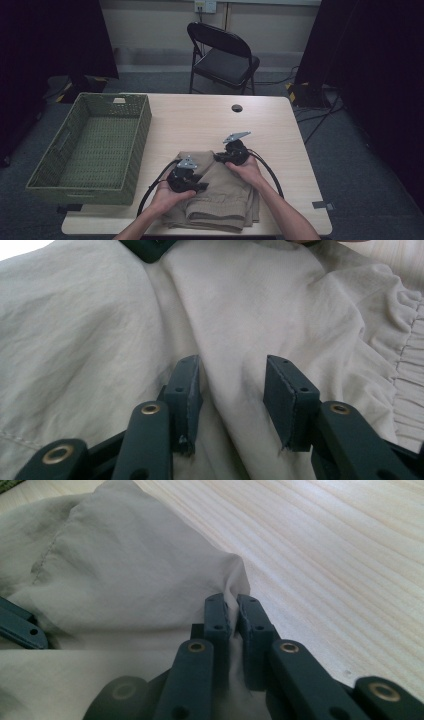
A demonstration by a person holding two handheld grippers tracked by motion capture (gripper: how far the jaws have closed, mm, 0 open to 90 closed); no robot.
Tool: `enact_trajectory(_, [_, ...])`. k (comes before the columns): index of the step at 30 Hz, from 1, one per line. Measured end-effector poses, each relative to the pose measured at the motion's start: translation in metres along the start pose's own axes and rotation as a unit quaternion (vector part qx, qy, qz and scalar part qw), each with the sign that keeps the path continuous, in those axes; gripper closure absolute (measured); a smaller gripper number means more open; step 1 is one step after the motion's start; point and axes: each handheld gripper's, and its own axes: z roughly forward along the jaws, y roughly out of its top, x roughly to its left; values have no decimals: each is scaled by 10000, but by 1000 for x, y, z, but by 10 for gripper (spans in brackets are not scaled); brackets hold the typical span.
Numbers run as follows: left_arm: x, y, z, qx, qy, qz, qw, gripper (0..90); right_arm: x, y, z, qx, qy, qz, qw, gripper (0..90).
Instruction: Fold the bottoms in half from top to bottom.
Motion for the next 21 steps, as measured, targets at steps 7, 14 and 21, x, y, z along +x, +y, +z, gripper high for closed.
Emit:
enact_trajectory(7, [-1, 0, 1, -3, 62, 68, 10000, 579, 0, 2, -4, -116, 22, 95, 9999, 853])
enact_trajectory(14, [-3, 1, 1, -4, 146, 130, 9998, 567, 4, 9, -15, -347, 103, 122, 9993, 857])
enact_trajectory(21, [-4, 1, 2, -2, 164, 96, 9998, 560, 16, 15, -36, -606, 267, 37, 9978, 861])
